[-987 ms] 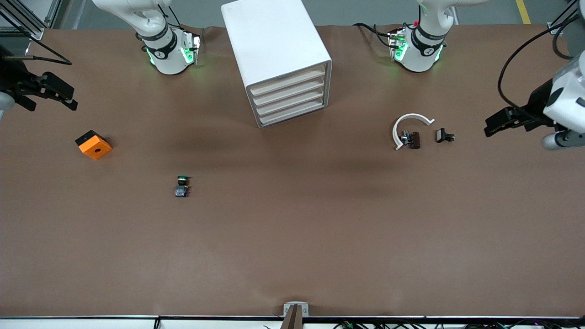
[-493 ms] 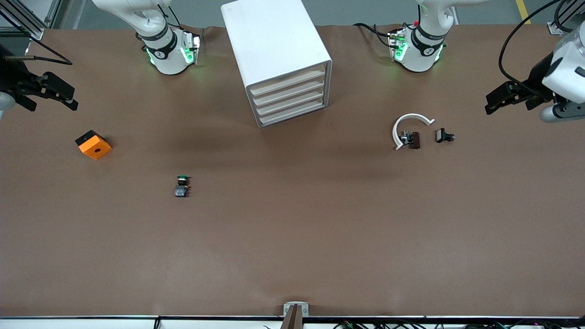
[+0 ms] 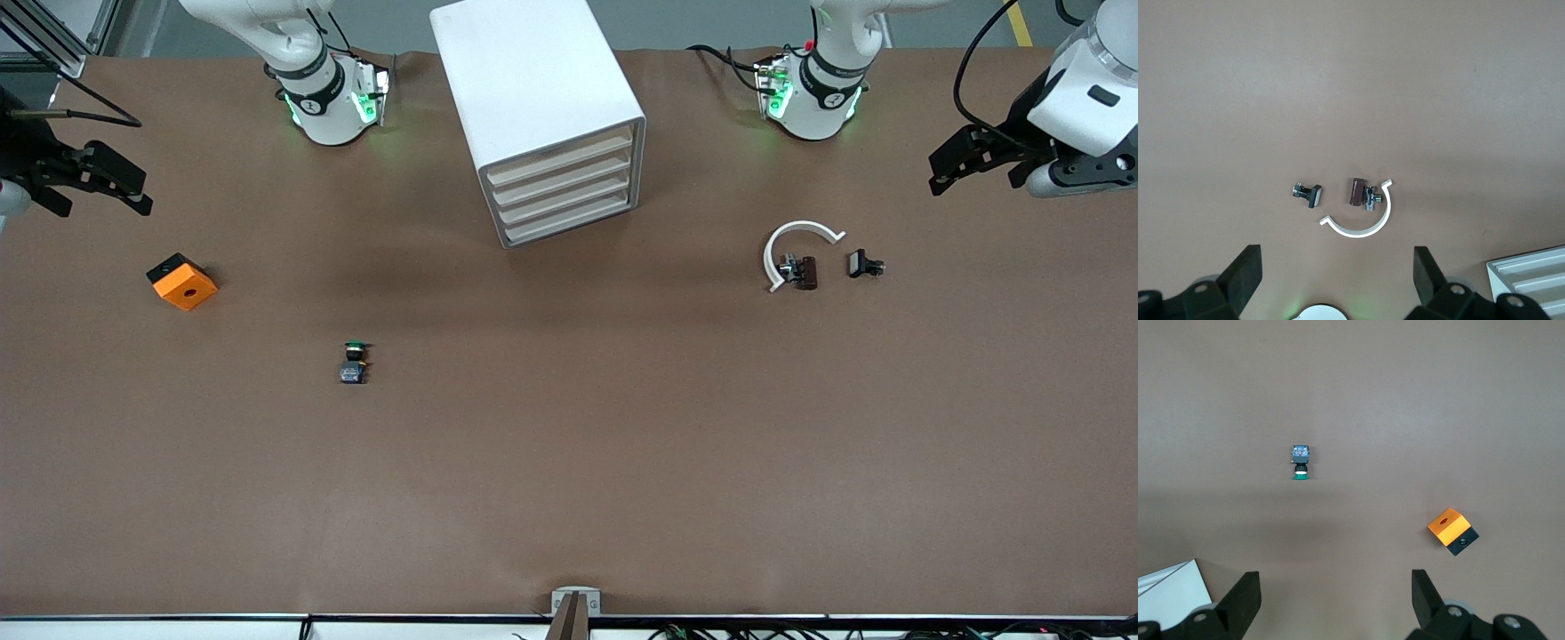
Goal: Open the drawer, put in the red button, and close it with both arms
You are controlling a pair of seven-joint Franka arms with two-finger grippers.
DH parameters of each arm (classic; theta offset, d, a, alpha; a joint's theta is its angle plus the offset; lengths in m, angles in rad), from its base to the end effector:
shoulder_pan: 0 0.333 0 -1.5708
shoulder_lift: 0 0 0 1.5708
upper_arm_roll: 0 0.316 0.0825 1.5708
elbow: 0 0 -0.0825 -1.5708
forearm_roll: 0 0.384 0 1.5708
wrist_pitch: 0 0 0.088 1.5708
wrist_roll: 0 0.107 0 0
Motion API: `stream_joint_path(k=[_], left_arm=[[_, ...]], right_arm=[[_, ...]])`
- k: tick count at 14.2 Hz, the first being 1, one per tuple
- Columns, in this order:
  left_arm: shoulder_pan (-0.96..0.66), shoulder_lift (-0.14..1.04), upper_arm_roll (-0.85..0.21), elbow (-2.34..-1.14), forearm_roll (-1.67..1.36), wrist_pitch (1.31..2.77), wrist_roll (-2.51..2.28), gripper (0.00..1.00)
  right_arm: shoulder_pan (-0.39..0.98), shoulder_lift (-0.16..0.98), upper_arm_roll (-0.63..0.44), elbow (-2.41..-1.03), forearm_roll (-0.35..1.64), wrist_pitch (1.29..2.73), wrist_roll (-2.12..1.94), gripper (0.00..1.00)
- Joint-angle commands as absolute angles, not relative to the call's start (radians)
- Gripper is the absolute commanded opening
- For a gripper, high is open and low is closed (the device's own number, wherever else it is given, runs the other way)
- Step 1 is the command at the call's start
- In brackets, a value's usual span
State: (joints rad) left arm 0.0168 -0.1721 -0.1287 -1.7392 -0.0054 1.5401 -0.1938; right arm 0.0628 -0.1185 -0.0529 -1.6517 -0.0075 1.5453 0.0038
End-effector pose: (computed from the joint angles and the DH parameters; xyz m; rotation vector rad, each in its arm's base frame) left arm 0.4926 -0.0616 0.6323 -3.1179 -0.1310 0.0399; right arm 0.5145 0.0025 0.6474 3.1404 0.0097 0.0188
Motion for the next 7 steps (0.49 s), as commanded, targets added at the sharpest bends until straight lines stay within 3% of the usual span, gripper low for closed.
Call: stream_joint_path(k=[1, 7], left_arm=[[0.020, -0.181, -0.130, -1.752, 0.005, 1.557, -0.178, 1.00], [0.028, -0.154, -0.127, -1.704, 0.009, 1.539, -0.176, 1.00]], right_arm=[[0.054, -0.107, -0.043, -1.629, -0.029, 1.534, -0.006, 1.00], [0.054, -0.106, -0.043, -1.629, -0.029, 1.534, -0.006, 1.00]])
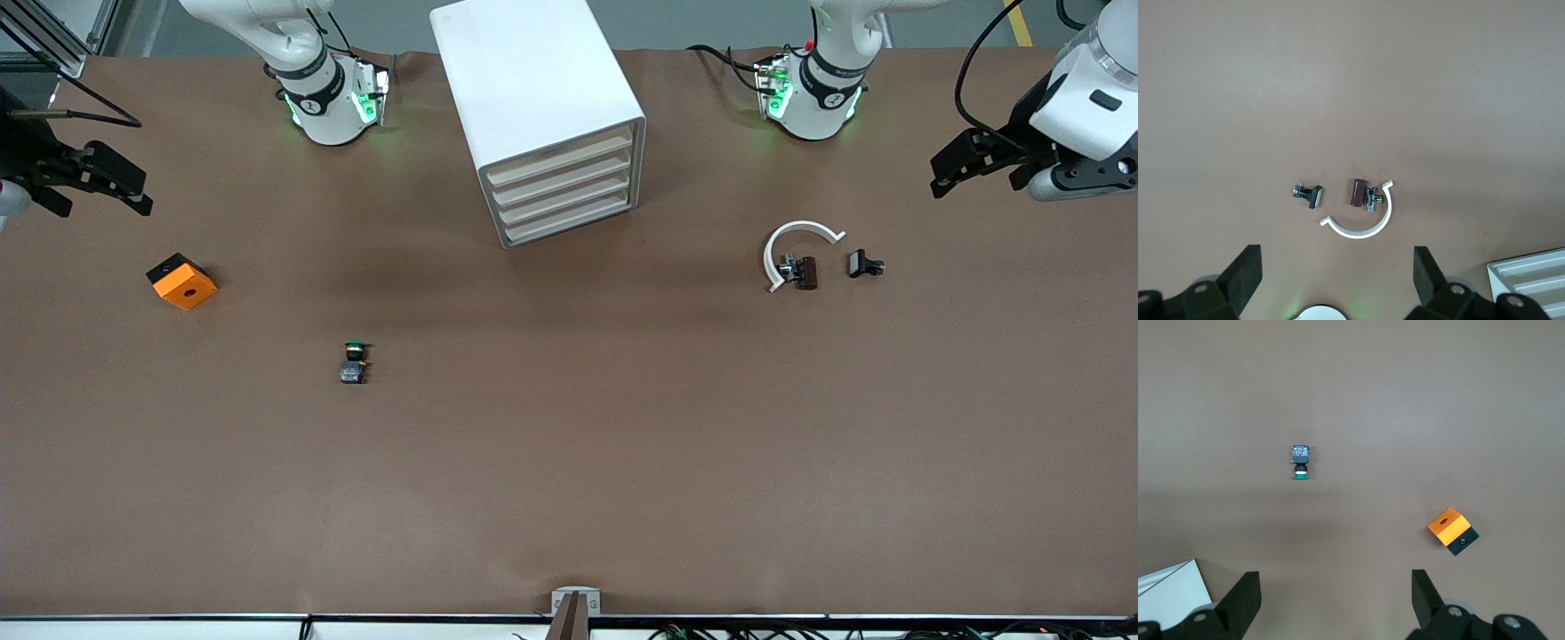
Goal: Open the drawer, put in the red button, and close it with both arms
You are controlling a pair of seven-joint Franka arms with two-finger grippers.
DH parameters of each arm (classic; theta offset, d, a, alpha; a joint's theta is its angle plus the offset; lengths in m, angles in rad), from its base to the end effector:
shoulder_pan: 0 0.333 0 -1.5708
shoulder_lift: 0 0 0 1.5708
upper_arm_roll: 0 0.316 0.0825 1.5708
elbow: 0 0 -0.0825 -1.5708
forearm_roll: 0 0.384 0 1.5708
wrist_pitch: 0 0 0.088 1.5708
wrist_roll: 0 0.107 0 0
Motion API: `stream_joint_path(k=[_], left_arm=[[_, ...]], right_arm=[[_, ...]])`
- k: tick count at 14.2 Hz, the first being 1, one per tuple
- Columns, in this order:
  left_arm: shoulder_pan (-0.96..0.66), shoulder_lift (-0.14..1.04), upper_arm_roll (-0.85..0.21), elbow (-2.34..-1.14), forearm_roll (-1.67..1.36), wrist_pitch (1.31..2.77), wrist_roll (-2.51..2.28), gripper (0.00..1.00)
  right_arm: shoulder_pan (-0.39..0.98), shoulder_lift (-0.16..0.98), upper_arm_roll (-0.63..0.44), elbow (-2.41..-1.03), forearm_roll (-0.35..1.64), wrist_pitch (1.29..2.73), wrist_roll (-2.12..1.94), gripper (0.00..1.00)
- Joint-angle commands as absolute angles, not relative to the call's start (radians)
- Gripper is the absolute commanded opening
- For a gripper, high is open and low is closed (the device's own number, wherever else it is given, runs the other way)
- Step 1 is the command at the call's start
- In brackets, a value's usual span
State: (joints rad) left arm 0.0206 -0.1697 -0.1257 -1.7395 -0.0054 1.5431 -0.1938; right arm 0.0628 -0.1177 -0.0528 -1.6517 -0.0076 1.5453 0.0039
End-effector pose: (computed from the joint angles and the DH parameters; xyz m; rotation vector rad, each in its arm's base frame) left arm 0.4940 -0.0582 0.6312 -3.1184 -0.1415 0.0396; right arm 0.5148 0.0026 0.6470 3.1402 0.0097 0.0175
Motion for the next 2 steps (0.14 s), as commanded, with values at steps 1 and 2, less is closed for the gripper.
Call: stream_joint_path(k=[1, 2], left_arm=[[0.026, -0.135, -0.127, -1.683, 0.011, 1.537, -0.179, 1.00], [0.026, -0.132, -0.127, -1.674, 0.012, 1.536, -0.184, 1.00]], right_arm=[[0.054, -0.106, -0.043, -1.629, -0.029, 1.534, -0.006, 1.00], [0.054, -0.106, -0.043, -1.629, -0.029, 1.534, -0.006, 1.00]])
